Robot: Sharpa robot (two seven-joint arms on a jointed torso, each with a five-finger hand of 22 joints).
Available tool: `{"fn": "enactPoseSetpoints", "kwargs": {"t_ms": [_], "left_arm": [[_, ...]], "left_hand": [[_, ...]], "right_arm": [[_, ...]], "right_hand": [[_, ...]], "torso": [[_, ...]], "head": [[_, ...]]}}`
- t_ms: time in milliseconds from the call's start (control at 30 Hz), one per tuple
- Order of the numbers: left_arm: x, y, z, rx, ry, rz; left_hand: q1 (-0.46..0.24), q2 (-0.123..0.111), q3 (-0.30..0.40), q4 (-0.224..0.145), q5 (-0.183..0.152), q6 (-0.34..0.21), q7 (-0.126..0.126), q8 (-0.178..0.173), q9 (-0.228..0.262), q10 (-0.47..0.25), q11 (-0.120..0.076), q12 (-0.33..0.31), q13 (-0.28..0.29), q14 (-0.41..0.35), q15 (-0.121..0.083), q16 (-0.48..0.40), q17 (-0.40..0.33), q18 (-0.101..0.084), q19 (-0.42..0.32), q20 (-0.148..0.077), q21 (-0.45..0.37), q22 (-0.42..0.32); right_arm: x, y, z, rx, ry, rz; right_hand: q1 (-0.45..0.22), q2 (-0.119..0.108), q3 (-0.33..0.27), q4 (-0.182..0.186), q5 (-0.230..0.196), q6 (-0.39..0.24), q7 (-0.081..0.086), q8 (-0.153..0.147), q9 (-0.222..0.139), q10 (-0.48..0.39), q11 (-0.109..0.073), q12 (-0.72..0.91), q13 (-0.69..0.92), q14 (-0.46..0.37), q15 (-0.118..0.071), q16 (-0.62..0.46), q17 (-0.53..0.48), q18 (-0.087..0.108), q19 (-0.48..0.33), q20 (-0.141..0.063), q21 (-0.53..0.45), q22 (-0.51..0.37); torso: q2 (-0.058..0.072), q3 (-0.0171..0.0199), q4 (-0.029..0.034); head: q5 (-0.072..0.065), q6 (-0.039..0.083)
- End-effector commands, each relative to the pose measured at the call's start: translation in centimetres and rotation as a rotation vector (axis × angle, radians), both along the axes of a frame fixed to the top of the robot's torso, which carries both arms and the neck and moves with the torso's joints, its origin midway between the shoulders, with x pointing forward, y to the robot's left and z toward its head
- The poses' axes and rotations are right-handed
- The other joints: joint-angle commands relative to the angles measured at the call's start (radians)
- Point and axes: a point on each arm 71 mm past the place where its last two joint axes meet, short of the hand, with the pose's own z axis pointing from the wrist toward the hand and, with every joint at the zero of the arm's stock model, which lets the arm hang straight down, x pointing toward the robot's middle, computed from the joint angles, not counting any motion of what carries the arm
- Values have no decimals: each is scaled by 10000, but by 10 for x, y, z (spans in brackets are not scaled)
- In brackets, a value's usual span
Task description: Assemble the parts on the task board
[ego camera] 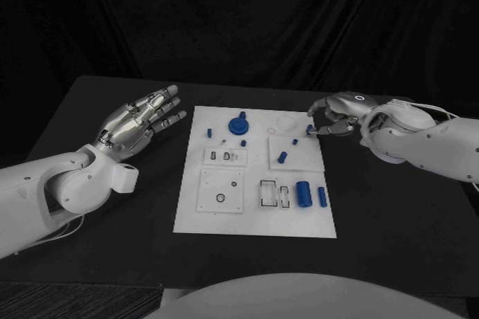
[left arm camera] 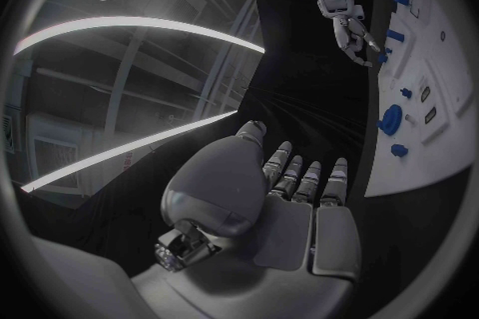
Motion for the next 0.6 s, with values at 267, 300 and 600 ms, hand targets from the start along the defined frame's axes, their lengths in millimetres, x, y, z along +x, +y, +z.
{"fn": "enactPoseSetpoints", "kwargs": {"t_ms": [267, 300, 600], "left_arm": [[-1, -1, 0, -136, -51, -124], [-1, -1, 0, -138, -46, -133], [-1, -1, 0, -134, -1, -186]], "left_hand": [[178, -15, 305, -170, 224, 36, 48, 86, 79, -20, 81, 74, 105, 11, 125, 128, 86, 382, 44, 56, 89, 46], [178, -15, 305, -170, 224, 36, 48, 86, 79, -20, 81, 74, 105, 11, 125, 128, 86, 382, 44, 56, 89, 46], [178, -15, 305, -170, 224, 36, 48, 86, 79, -20, 81, 74, 105, 11, 125, 128, 86, 382, 44, 56, 89, 46]], "right_arm": [[1, -2, -5, -141, 282, -317], [1, -3, -6, -154, 313, -334], [4, -1, -10, -245, 445, -414]], "right_hand": [[-18, -139, 117, 100, 270, -78, -1, 264, 164, 1077, -55, 166, 2706, 1085, -37, 169, 2780, -556, 190, 0, 121, 1988], [12, -122, 136, 95, 319, -73, 5, 302, 169, 1077, -50, 166, 2706, 1085, -32, 169, 2780, -555, 187, 4, 114, 1988], [217, -43, 243, 68, 1151, -118, 60, 637, 152, 1077, -2, 166, 2706, 1085, 9, 169, 2780, -545, 170, 44, 48, 1990]], "torso": [[-2, 6, -11], [0, 11, -14], [27, 10, -6]], "head": [[-13, -1], [-16, -1], [0, -1]]}}
